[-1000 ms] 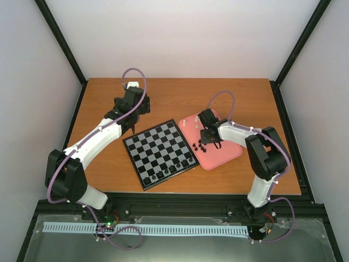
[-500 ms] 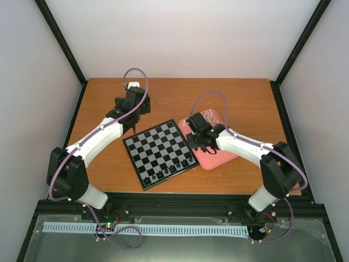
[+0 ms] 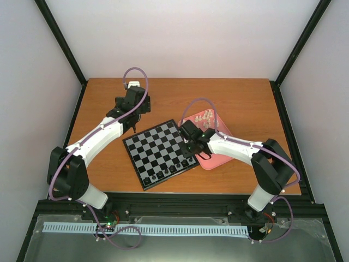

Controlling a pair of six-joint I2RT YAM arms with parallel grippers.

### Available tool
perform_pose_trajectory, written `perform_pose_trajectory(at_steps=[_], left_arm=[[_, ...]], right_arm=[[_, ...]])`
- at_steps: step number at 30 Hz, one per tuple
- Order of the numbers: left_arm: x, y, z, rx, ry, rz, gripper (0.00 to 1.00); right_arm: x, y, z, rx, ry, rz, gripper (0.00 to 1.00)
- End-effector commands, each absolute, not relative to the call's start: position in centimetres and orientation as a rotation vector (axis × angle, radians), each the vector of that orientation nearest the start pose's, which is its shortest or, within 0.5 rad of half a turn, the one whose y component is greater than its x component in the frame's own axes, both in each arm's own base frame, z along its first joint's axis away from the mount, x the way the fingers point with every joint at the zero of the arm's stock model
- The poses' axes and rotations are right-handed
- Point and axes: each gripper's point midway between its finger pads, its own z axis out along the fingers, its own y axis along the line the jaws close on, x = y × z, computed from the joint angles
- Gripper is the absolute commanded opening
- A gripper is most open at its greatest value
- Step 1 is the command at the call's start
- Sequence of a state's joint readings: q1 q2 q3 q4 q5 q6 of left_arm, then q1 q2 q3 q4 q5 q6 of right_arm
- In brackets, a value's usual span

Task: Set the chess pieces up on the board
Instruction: Place the chess piece on the chessboard.

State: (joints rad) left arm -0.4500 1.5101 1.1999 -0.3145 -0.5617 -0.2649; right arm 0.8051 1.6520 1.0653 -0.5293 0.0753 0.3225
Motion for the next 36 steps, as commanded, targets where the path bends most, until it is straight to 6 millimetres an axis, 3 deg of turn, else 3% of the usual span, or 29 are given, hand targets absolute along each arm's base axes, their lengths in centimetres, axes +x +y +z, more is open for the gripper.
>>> perform_pose_trajectory(at_steps=[1, 8, 23, 30, 36], left_arm=[[43.5, -11.1, 24.6, -0.106, 2.058, 0.187, 1.00], [43.5, -11.0, 24.5, -0.105, 2.060, 0.192, 1.00], [43.5, -11.0, 24.5, -0.107, 2.059, 0.195, 1.00], [43.4, -10.9, 24.7, -0.109, 2.056, 0.192, 1.00], [43.4, -10.9, 24.9, -0.109, 2.053, 0.193, 1.00]], right_arm=[[27.0, 27.9, 6.4, -0.635, 2.662, 0.294, 0.05], [26.8, 27.6, 5.2, -0.638, 2.696, 0.259, 0.05], [26.9, 26.8, 4.5, -0.626, 2.724, 0.195, 0.06], [27.0, 27.0, 4.9, -0.630, 2.713, 0.204, 0.15], [27.2, 27.1, 5.8, -0.626, 2.696, 0.209, 0.16]])
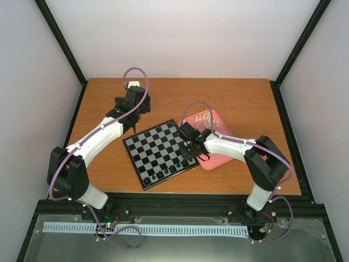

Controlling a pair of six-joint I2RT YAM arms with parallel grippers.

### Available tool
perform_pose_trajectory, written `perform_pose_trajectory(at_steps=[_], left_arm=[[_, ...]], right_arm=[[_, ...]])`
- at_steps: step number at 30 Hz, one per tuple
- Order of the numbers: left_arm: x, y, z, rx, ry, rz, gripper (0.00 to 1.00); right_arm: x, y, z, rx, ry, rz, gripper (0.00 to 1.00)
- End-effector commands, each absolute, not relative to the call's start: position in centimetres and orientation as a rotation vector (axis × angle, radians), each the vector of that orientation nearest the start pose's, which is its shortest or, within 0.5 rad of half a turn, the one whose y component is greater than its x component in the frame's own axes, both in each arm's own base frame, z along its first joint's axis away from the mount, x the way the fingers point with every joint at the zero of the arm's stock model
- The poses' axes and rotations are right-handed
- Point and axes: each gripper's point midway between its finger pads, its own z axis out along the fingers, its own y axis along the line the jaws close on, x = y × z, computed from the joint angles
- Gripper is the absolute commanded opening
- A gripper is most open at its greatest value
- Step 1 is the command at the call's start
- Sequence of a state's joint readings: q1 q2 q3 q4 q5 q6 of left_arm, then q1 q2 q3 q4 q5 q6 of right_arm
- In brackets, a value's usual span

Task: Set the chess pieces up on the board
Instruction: Place the chess piece on the chessboard.

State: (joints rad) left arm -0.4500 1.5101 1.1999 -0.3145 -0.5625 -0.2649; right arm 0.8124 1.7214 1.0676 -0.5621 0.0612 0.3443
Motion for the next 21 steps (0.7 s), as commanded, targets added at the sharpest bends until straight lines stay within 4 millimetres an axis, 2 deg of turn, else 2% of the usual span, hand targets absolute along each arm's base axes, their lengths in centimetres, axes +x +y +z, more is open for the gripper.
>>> perform_pose_trajectory(at_steps=[1, 9, 13, 16, 21], left_arm=[[43.4, -10.9, 24.9, -0.109, 2.053, 0.193, 1.00], [43.3, -10.8, 25.2, -0.111, 2.049, 0.189, 1.00], [43.2, -10.9, 25.2, -0.108, 2.048, 0.188, 1.00], [43.3, -10.9, 25.3, -0.110, 2.047, 0.186, 1.00], [43.3, -10.9, 25.6, -0.118, 2.039, 0.178, 1.00]], right_arm=[[27.3, 27.1, 6.3, -0.623, 2.686, 0.211, 0.16], [27.7, 27.1, 10.2, -0.606, 2.599, 0.249, 0.32], [28.5, 25.5, 11.2, -0.561, 2.572, 0.174, 0.39], [29.5, 23.3, 10.9, -0.481, 2.581, 0.118, 0.40], [30.9, 19.3, 8.7, -0.362, 2.630, 0.064, 0.39]])
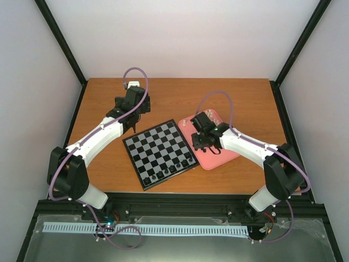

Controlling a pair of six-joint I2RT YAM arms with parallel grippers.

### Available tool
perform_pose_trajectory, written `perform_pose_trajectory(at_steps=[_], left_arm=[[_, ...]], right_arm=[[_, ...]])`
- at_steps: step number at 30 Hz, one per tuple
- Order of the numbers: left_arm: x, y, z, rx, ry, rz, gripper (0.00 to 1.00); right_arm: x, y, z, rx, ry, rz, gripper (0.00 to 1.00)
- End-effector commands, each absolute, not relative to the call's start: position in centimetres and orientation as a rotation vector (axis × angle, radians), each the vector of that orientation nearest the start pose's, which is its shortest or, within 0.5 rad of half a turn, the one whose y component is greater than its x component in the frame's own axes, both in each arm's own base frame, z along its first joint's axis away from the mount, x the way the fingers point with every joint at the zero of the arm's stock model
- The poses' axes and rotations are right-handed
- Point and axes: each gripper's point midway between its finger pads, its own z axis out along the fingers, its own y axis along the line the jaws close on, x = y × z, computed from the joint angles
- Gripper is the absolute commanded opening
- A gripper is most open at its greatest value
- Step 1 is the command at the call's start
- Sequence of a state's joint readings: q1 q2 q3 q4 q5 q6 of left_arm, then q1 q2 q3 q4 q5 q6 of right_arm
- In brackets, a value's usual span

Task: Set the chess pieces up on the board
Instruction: Place the chess piece on the chessboard, then pick up the chess piece from the storage box.

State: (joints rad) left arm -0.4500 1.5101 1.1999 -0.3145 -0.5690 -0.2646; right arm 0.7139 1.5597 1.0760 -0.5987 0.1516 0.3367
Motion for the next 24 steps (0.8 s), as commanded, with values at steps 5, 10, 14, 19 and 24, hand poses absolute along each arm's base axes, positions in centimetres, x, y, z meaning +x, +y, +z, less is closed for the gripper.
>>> perform_pose_trajectory(at_steps=[5, 10, 14, 19, 24], left_arm=[[43.4, -11.1, 26.0, -0.124, 2.032, 0.156, 1.00], [43.4, -10.7, 25.9, -0.133, 2.033, 0.186, 1.00], [43.8, -10.8, 25.1, -0.129, 2.051, 0.208, 1.00], [44.4, -11.2, 24.4, -0.120, 2.069, 0.209, 1.00], [44.5, -11.3, 24.2, -0.113, 2.073, 0.216, 1.00]], right_arm=[[30.9, 18.3, 7.1, -0.368, 2.655, 0.008, 0.37], [30.8, 17.7, 6.3, -0.371, 2.662, -0.005, 0.35], [30.5, 17.3, 5.5, -0.364, 2.678, 0.020, 0.30], [30.1, 17.8, 4.6, -0.395, 2.701, 0.058, 0.27], [30.3, 18.2, 4.0, -0.408, 2.716, 0.072, 0.26]])
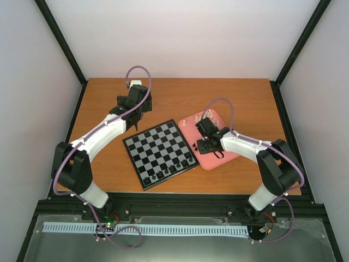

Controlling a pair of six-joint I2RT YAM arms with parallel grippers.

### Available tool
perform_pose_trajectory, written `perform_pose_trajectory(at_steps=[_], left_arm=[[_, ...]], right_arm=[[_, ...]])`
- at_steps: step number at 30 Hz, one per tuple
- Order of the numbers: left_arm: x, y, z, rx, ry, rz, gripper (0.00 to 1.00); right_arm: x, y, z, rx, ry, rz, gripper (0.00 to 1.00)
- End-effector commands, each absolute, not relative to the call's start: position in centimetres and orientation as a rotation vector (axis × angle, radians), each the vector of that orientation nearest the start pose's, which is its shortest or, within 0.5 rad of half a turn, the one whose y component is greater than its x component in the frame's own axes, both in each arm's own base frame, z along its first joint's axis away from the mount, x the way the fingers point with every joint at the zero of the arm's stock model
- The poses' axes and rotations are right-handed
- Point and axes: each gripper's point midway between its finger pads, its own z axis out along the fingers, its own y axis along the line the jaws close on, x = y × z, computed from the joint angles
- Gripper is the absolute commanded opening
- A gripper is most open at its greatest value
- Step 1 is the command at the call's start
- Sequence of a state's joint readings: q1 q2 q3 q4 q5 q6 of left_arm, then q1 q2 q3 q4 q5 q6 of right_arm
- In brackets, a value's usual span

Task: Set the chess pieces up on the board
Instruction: Pick up the chess piece from the storage box.

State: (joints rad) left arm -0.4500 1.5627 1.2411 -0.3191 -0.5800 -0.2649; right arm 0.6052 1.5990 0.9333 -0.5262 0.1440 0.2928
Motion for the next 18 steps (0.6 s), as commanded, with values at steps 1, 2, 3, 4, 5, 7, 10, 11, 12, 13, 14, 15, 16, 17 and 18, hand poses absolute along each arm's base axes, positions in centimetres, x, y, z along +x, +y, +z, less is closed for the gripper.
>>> perform_pose_trajectory(at_steps=[1, 2, 3, 4, 5, 7, 10, 11, 12, 13, 14, 15, 16, 17, 18], left_arm=[[44.5, -11.2, 24.2, -0.114, 2.071, 0.217, 1.00], [44.5, -11.2, 24.2, -0.113, 2.070, 0.218, 1.00], [44.4, -11.2, 24.3, -0.113, 2.069, 0.220, 1.00], [44.4, -11.1, 24.3, -0.115, 2.068, 0.222, 1.00], [44.3, -11.1, 24.4, -0.114, 2.065, 0.221, 1.00], [44.2, -11.0, 24.4, -0.115, 2.064, 0.223, 1.00], [44.2, -11.0, 24.5, -0.116, 2.063, 0.218, 1.00], [44.2, -11.0, 24.5, -0.117, 2.063, 0.219, 1.00], [44.2, -11.0, 24.4, -0.115, 2.064, 0.218, 1.00], [44.2, -11.1, 24.4, -0.115, 2.065, 0.218, 1.00], [44.2, -11.1, 24.3, -0.116, 2.066, 0.218, 1.00], [44.2, -11.0, 24.3, -0.116, 2.066, 0.219, 1.00], [44.3, -11.1, 24.3, -0.116, 2.066, 0.220, 1.00], [44.3, -11.0, 24.3, -0.115, 2.067, 0.223, 1.00], [44.3, -11.1, 24.3, -0.115, 2.068, 0.223, 1.00]], right_arm=[[30.3, 18.2, 3.8, -0.408, 2.721, 0.071, 0.26], [30.3, 18.2, 3.7, -0.409, 2.725, 0.068, 0.26], [30.3, 18.2, 3.6, -0.411, 2.730, 0.065, 0.25], [30.3, 18.3, 3.5, -0.412, 2.734, 0.069, 0.25], [30.3, 18.4, 3.4, -0.413, 2.736, 0.073, 0.24], [30.2, 18.3, 3.3, -0.412, 2.739, 0.073, 0.23], [30.2, 18.3, 3.1, -0.419, 2.741, 0.065, 0.22], [30.3, 18.3, 3.0, -0.420, 2.741, 0.065, 0.22], [30.3, 18.4, 2.9, -0.424, 2.743, 0.069, 0.21], [30.3, 18.4, 2.9, -0.425, 2.746, 0.072, 0.21], [30.2, 18.5, 2.8, -0.428, 2.747, 0.075, 0.20], [30.2, 18.5, 2.8, -0.429, 2.746, 0.079, 0.20], [30.2, 18.6, 2.8, -0.431, 2.746, 0.081, 0.19], [30.2, 18.6, 2.7, -0.433, 2.747, 0.084, 0.18], [30.2, 18.6, 2.7, -0.433, 2.749, 0.086, 0.17]])
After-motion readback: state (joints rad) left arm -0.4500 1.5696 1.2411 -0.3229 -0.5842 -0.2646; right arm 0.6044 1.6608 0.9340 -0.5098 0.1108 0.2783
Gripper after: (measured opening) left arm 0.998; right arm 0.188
